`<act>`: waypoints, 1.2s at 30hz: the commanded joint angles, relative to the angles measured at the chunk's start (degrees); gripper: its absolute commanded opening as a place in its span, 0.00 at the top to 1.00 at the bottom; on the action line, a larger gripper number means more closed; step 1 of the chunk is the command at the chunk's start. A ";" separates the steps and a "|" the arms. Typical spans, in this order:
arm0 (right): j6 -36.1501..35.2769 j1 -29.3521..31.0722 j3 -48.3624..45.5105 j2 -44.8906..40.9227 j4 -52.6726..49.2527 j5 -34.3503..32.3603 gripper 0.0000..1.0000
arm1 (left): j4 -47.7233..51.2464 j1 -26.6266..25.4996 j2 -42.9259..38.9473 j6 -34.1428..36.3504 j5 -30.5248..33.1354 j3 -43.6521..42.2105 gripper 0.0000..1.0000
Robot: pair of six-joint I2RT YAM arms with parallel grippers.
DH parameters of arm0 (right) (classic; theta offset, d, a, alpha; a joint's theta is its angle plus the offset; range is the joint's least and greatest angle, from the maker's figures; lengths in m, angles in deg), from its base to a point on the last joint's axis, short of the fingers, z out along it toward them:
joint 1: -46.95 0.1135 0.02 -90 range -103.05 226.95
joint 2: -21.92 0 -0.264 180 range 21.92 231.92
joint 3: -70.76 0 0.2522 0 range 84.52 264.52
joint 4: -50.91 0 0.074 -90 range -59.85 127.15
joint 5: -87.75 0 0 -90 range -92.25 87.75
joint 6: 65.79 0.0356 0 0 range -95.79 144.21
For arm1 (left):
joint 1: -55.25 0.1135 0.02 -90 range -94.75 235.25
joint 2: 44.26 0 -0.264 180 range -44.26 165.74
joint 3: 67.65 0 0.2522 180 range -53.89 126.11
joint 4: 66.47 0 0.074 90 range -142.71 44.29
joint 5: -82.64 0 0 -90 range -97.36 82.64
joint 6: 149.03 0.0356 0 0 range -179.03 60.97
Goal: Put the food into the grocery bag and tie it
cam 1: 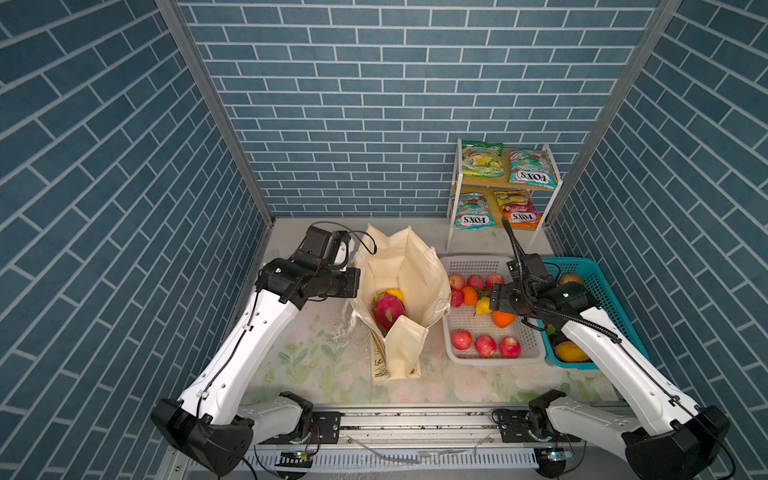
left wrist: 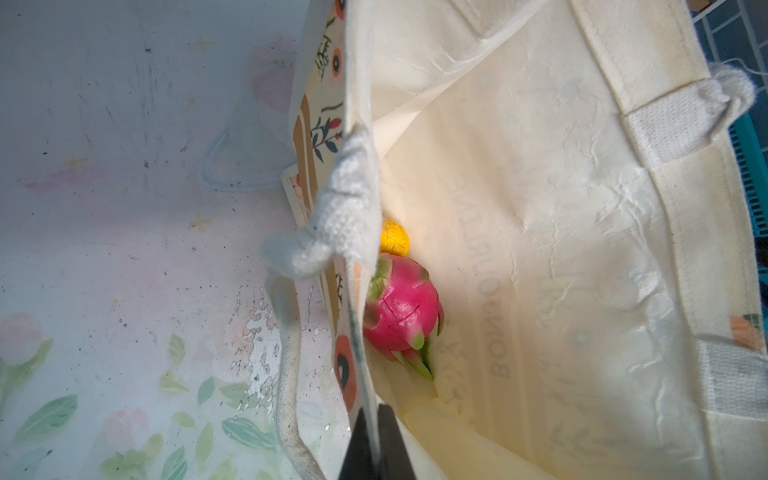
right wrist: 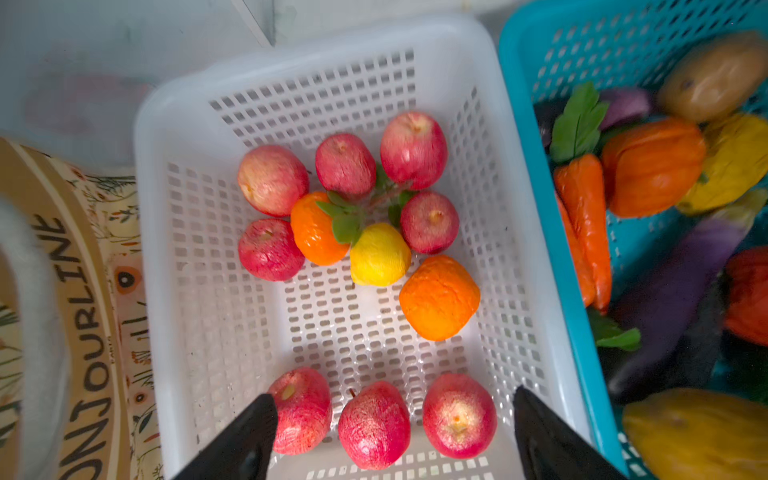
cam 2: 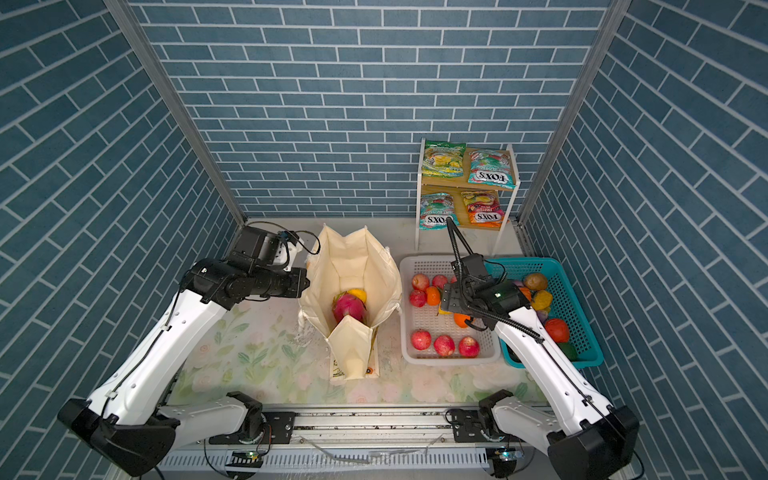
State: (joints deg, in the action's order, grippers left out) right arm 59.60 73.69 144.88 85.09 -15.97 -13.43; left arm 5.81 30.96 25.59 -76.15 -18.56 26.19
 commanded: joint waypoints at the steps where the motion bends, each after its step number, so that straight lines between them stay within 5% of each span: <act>1: 5.83 -0.55 -2.08 0.92 0.66 3.26 0.12 | -0.85 -0.19 -1.26 0.15 0.12 -0.53 1.00; 21: 22.68 -5.59 -14.27 -2.51 8.30 -2.20 0.24 | -2.36 -0.16 -0.73 0.16 -0.66 -0.90 1.00; 36: 33.37 -11.63 -15.62 2.62 15.16 3.25 0.31 | -3.06 -0.23 0.11 0.37 -0.58 -1.25 1.00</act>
State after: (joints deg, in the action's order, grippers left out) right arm 88.17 62.50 128.51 86.62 -2.34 -11.11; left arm 4.46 30.96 25.50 -76.17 -18.99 25.57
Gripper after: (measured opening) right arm 0.692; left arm 0.055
